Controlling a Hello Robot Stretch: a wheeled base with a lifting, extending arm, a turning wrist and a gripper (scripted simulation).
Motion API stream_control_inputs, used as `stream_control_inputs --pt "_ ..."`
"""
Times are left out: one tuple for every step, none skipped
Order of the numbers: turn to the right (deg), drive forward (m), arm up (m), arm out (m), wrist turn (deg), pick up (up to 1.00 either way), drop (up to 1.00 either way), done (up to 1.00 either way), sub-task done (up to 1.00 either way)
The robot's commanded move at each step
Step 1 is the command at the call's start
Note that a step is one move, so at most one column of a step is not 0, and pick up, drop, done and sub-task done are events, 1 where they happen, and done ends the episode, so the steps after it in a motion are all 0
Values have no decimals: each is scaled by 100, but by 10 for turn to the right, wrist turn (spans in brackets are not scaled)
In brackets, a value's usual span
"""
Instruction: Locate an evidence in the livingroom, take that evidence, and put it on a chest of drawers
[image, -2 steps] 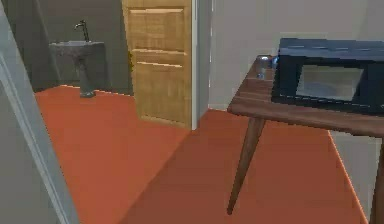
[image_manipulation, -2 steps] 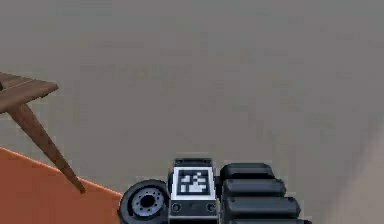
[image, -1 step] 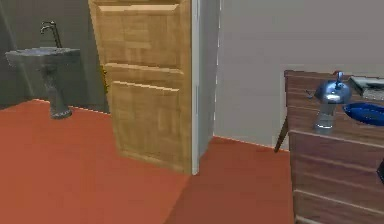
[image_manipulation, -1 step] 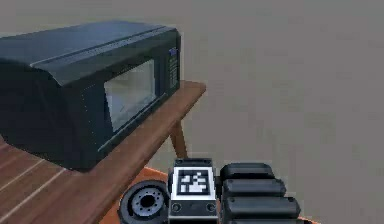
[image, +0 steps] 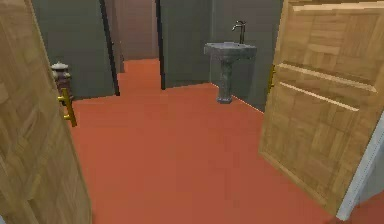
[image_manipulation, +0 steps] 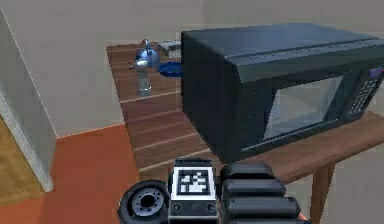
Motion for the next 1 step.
stream_control_inputs --pt "-150 0 0 0 0 0 0 0 0"
